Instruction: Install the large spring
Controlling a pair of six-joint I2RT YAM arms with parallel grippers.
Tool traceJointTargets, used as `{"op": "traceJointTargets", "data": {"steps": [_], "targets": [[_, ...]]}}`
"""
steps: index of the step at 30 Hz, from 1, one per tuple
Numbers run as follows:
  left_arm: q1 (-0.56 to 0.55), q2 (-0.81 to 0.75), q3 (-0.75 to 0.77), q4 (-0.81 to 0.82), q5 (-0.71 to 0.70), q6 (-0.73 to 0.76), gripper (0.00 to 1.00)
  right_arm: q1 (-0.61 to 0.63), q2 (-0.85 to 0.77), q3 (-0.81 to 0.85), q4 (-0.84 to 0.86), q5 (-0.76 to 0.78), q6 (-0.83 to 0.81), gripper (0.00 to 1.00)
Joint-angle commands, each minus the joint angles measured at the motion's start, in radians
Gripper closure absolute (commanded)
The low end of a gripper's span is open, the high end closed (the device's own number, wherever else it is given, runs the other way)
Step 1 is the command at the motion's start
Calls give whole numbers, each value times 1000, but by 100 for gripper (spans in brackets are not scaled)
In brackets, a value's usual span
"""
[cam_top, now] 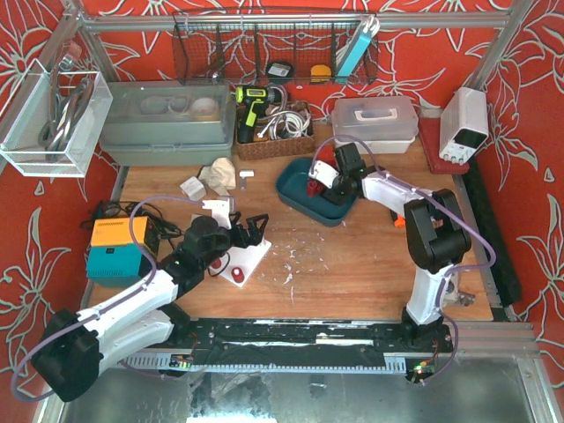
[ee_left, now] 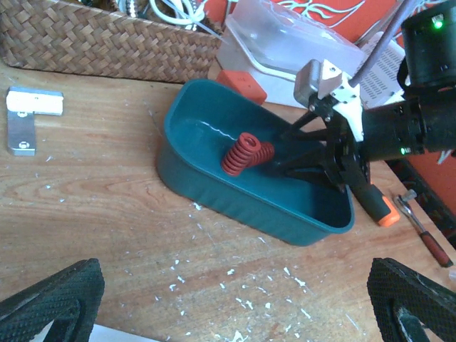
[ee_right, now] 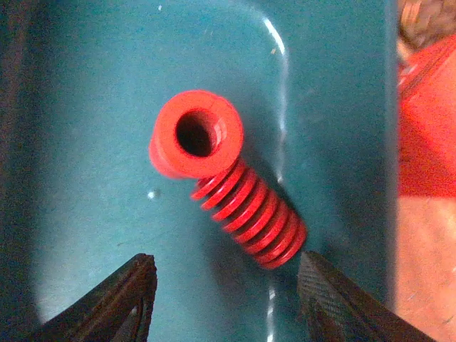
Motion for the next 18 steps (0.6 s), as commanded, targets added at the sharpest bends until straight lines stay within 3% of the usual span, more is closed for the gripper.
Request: {"op": "traceJointTargets", "data": {"steps": [1, 10, 18], "targets": [[2, -14, -6, 39, 19, 0, 0, -15, 61, 88, -63, -110, -199, 42], [2, -69, -17, 31, 11, -3, 0, -15, 187, 171, -71, -25, -330, 42], [2, -92, -19, 26, 16, -4, 0, -15, 218, 178, -69, 32, -338, 38]]}}
